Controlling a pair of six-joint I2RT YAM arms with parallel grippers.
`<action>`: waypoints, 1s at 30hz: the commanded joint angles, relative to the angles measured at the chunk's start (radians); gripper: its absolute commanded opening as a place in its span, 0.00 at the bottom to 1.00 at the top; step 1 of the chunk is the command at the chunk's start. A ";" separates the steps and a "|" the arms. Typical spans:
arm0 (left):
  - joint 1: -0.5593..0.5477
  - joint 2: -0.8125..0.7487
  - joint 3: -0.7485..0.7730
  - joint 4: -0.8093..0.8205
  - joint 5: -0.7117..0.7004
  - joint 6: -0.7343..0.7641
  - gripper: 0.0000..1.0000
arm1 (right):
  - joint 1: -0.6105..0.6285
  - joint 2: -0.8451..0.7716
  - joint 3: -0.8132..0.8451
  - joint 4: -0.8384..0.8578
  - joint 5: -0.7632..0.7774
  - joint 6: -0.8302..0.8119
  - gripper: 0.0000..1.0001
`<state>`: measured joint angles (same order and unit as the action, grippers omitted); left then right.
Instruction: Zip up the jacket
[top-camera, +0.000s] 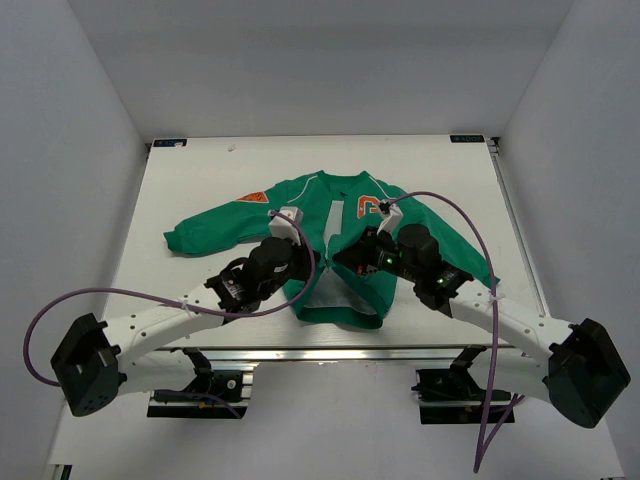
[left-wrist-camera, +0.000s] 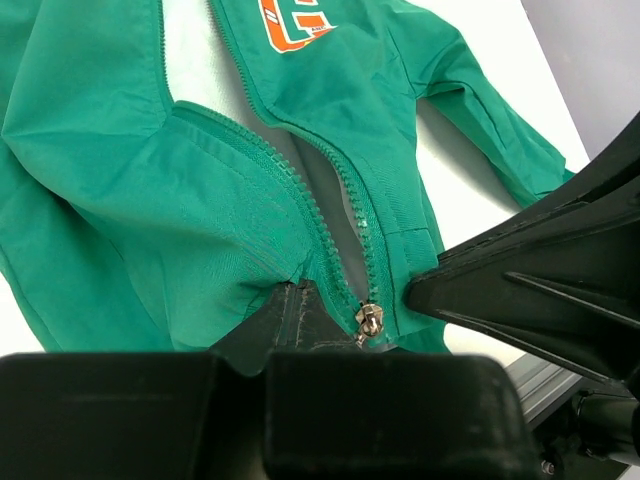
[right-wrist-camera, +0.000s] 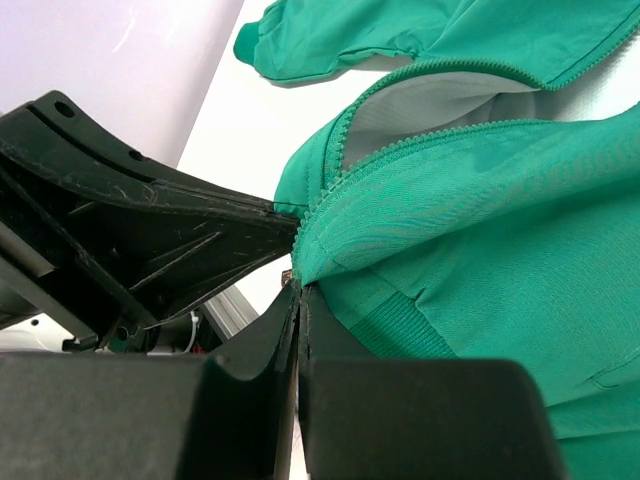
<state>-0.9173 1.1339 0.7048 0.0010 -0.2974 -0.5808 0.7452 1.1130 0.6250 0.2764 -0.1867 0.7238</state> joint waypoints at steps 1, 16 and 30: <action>-0.006 -0.003 0.045 -0.025 -0.020 -0.002 0.00 | 0.016 0.005 0.056 0.007 0.019 -0.020 0.00; -0.018 -0.075 0.004 -0.004 0.010 -0.017 0.00 | 0.052 0.051 0.131 -0.100 0.201 -0.030 0.00; -0.018 -0.056 -0.024 0.057 0.106 -0.063 0.38 | 0.052 0.033 0.065 -0.046 0.101 -0.014 0.00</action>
<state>-0.9318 1.0698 0.6926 0.0422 -0.2340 -0.6285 0.7925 1.1622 0.7010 0.1600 -0.0624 0.7017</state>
